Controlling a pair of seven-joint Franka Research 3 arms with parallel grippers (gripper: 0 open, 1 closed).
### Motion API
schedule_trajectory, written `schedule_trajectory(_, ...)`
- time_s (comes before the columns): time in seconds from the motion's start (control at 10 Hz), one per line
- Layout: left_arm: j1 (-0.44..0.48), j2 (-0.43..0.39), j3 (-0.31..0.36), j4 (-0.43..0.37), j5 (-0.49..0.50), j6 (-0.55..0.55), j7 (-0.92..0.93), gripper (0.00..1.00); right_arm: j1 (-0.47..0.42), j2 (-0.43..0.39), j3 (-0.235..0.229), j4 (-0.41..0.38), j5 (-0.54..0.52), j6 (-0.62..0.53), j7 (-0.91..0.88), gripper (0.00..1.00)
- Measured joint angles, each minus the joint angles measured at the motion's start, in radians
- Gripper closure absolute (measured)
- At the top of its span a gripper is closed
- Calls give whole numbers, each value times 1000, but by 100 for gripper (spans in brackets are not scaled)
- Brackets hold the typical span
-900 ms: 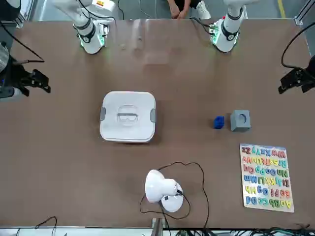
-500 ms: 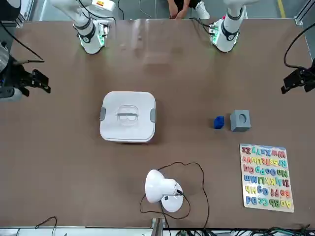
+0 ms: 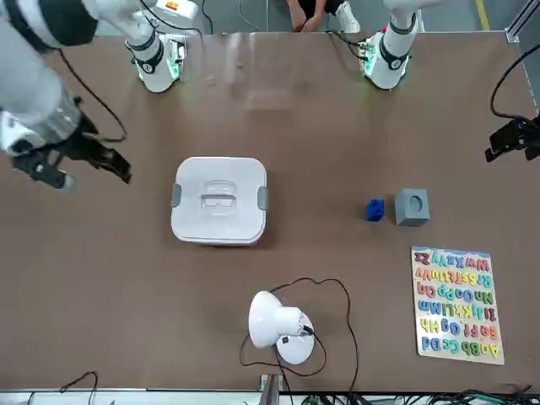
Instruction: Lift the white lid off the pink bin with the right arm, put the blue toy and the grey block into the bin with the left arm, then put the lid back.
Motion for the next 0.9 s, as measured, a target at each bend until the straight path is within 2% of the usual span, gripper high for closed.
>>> schedule_trajectory(0.2,2,20,1,-18,0,32,0,0,80,66,1,-5,35,70,349,0)
schedule_trajectory(0.4,27,41,3,-29,0,67,0,0,132,141,2,-12,51,151,552,0)
schedule_trajectory(0.6,50,75,3,-35,0,97,2,0,169,209,1,-42,53,230,640,0)
schedule_trajectory(0.7,51,96,3,-43,0,117,0,0,181,221,1,-61,54,245,654,0)
schedule_trajectory(0.9,51,111,3,-109,0,181,-5,0,190,222,1,-107,55,256,661,0)
